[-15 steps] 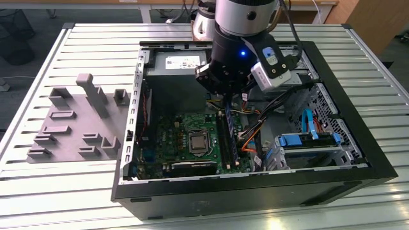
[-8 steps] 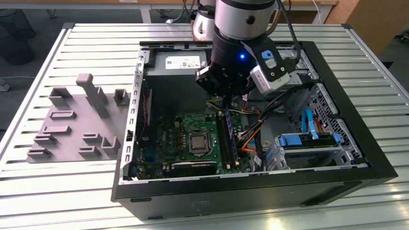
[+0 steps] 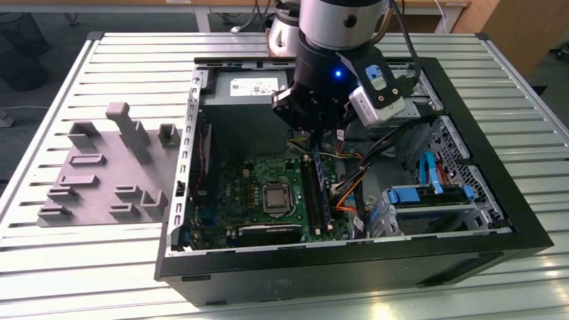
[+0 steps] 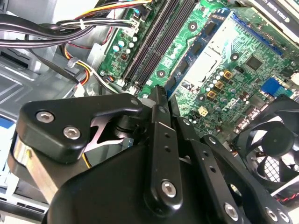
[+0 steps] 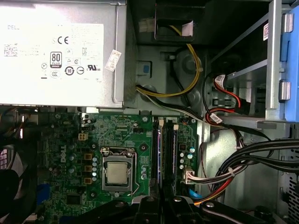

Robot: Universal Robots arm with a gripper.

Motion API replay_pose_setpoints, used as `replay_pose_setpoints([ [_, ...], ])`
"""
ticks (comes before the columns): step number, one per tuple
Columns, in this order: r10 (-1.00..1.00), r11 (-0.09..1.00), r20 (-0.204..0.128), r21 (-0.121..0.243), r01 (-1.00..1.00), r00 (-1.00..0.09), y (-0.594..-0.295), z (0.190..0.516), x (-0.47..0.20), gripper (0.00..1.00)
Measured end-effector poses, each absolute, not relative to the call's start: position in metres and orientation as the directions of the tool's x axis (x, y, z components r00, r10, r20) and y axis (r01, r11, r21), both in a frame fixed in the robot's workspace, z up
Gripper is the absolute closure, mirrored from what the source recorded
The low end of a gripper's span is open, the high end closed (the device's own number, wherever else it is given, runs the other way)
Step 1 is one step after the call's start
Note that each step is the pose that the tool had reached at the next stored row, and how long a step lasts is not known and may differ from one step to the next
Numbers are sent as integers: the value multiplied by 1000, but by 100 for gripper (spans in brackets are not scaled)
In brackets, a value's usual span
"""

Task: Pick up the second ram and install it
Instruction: 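Insert the second ram into the second slot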

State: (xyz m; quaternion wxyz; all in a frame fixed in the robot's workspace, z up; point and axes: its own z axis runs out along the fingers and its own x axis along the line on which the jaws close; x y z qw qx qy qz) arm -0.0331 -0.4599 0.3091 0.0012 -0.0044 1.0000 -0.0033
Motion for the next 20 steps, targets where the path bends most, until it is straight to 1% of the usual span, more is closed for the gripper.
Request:
replay_pose_setpoints([
  [13,-34,999,-2,-7,-34,-999,-460,309,-32,86],
  [20,-34,999,-2,-7,-34,-999,-460,302,-32,86],
])
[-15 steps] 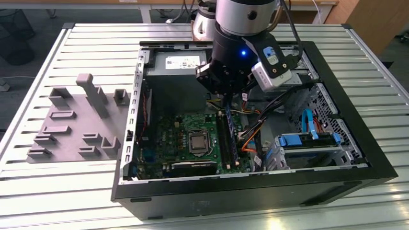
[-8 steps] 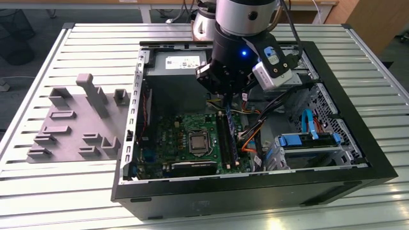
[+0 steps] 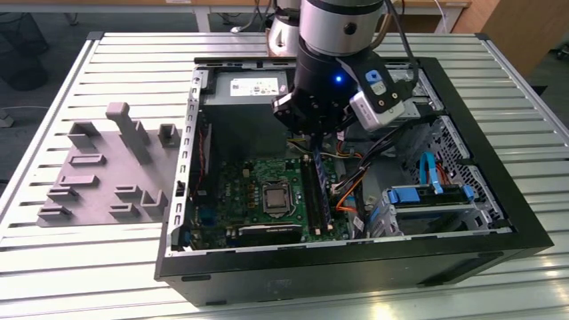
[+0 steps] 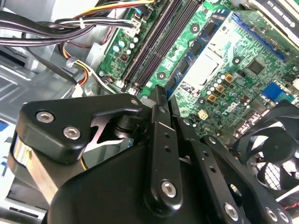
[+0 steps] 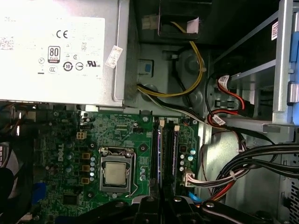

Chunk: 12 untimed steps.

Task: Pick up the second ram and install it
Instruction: 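Insert the second ram into the second slot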

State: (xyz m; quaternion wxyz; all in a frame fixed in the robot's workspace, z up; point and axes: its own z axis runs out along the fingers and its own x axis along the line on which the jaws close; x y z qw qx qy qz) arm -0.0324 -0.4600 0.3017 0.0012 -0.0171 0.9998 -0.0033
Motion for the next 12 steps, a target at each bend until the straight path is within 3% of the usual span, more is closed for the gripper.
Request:
replay_pose_setpoints([
  [12,-14,1000,-2,-7,-14,-1000,-463,293,-32,86],
])
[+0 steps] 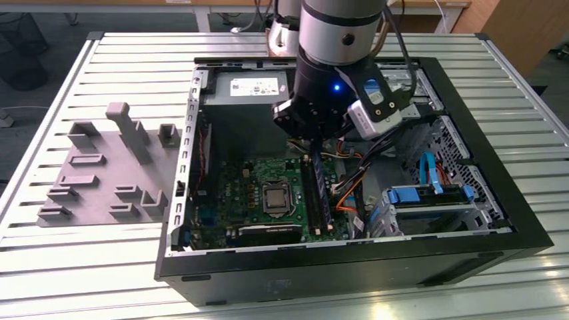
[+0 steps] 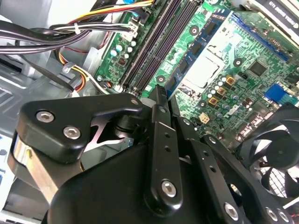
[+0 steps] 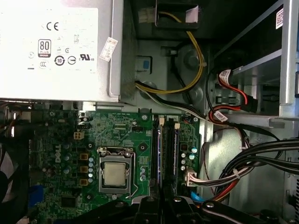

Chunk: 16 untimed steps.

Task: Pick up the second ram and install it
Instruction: 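Insert the second ram into the second slot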

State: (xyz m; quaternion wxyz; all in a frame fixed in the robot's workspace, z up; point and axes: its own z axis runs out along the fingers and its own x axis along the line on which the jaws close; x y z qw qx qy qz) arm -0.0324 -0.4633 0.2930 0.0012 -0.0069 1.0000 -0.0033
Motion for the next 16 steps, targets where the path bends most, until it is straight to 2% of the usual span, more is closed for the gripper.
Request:
replay_pose_setpoints([
  [16,-14,1000,-2,-6,-14,-1000,-463,278,-30,86],
])
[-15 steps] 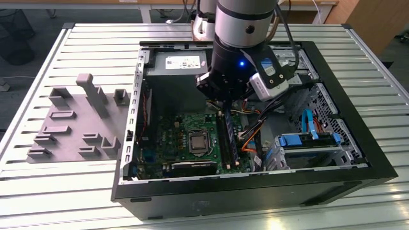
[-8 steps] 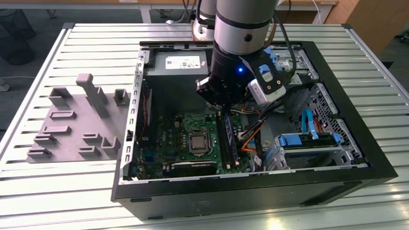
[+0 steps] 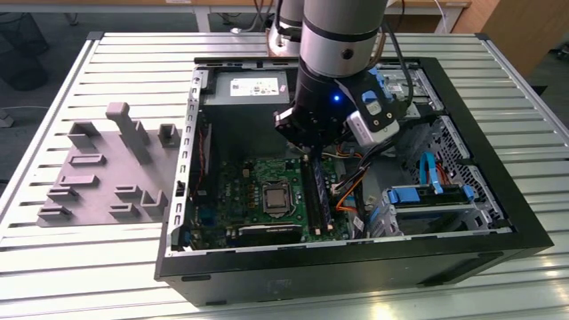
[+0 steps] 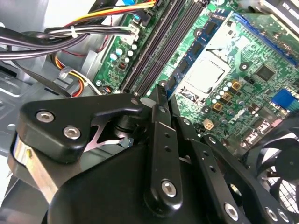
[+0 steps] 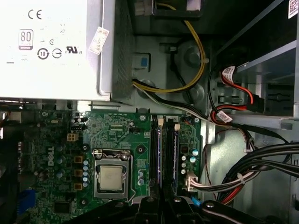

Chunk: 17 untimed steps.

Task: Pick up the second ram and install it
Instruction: 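Insert the second ram into the second slot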

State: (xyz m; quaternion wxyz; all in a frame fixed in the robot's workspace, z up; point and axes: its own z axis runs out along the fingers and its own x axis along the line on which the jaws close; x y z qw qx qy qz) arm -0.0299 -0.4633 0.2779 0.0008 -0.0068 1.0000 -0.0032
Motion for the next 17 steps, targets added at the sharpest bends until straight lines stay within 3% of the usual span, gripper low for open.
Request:
replay_pose_setpoints([
  [17,-4,1000,-2,-7,-4,-1000,-463,258,-30,86],
])
